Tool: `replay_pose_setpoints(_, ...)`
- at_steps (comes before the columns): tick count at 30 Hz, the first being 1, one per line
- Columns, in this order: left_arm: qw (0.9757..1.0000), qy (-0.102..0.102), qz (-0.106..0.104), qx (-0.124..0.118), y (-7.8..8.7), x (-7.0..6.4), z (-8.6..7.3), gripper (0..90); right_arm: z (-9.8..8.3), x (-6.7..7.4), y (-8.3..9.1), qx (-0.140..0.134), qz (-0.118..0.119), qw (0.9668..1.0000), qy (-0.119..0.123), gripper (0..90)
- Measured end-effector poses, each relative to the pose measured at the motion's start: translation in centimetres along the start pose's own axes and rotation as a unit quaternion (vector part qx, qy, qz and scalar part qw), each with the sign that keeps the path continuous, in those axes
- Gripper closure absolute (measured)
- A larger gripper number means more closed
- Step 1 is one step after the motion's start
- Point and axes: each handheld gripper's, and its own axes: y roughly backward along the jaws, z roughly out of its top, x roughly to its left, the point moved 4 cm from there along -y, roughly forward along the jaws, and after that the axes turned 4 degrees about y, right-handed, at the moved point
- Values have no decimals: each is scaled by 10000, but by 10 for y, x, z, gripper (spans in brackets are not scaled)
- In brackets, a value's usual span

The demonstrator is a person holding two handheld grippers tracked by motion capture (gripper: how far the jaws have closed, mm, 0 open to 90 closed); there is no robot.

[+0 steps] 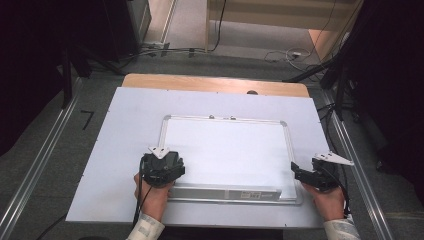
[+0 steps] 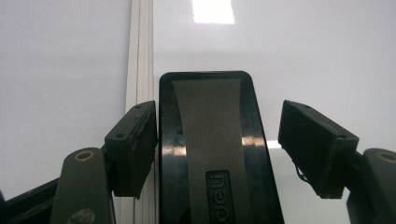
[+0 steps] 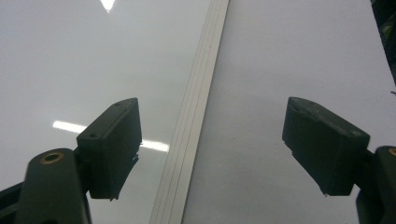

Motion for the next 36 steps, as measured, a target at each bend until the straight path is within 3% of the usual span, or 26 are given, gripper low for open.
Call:
replay_pose_setpoints(6, 9999, -83, -56, -92, 7, 5, 0, 279, 0, 0, 0, -5, 5, 10000, 7, 184)
replay_pose_setpoints(9, 9998, 14, -173, -109, 11, 9, 1, 273, 0, 0, 0, -6, 7, 10000, -7, 184)
replay_pose_setpoints(14, 9991, 4, -365, -204, 21, 11, 7, 263, 0, 0, 0, -2, 8, 10000, -14, 184)
replay_pose_setpoints(17, 9990, -11, -379, -253, 26, 17, 11, 255, 0, -1, 1, -1, -1, 10000, -36, 184)
replay_pose_setpoints(28, 9988, -74, -408, -250, 31, 57, 18, 230, -2, -2, 2, -8, -38, 10000, -72, 184)
replay_pose_setpoints(36, 9990, 81, -372, -248, 39, 95, 14, 230, -3, -3, 5, -51, -63, 9999, -93, 184)
